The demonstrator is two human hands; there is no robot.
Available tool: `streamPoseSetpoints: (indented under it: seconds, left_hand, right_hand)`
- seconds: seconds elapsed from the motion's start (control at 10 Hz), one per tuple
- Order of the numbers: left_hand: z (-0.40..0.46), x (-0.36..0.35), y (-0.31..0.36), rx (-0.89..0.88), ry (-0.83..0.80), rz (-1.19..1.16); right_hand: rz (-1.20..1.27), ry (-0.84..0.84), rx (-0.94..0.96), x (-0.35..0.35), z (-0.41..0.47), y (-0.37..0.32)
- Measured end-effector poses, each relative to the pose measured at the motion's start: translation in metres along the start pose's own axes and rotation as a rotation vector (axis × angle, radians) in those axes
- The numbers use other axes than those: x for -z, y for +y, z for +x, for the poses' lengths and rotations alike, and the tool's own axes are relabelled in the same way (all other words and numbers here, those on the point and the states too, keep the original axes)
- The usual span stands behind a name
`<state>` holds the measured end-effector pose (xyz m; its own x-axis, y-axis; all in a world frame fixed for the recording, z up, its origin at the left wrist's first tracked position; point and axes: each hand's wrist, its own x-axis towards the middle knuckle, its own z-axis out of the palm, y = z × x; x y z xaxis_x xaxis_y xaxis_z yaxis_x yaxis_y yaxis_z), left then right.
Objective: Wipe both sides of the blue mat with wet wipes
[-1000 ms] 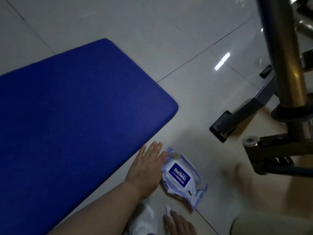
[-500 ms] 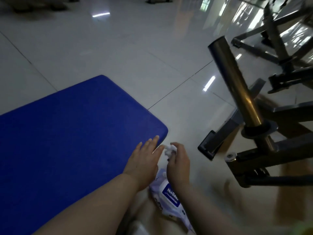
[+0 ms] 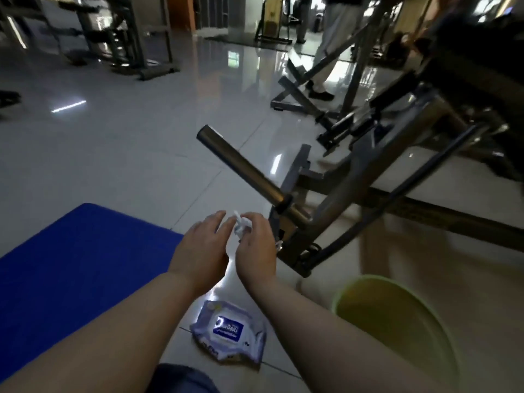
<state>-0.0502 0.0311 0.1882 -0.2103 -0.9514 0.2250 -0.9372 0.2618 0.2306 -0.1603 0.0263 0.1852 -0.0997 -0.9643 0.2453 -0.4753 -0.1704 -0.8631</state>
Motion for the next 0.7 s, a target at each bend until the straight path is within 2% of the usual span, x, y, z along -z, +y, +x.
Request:
streamPoseSetpoints:
  seconds: [0.2,0.5,0.6,0.7]
  left_hand:
    - [0.012,0.022,0.099,-0.189,0.032,0.006]
    - [0.002,-0.005,0.213,-0.455,-0.081,-0.039]
    - [-0.001,-0.019,0.243,-0.499,-0.188,-0.034]
    - [-0.006,-0.035,0.262,-0.520,-0.328,0.037]
  right_hand:
    - [-0.003,0.167,-0.052,0.099,-0.012,-0.002]
    - [-0.150,0.336,-0.210,0.213,-0.061,0.069]
    - [-0.302,0.298,-0.279,0.237,-0.081,0.108]
    - [-0.410,0.099,-0.451,0.250,-0.097,0.149]
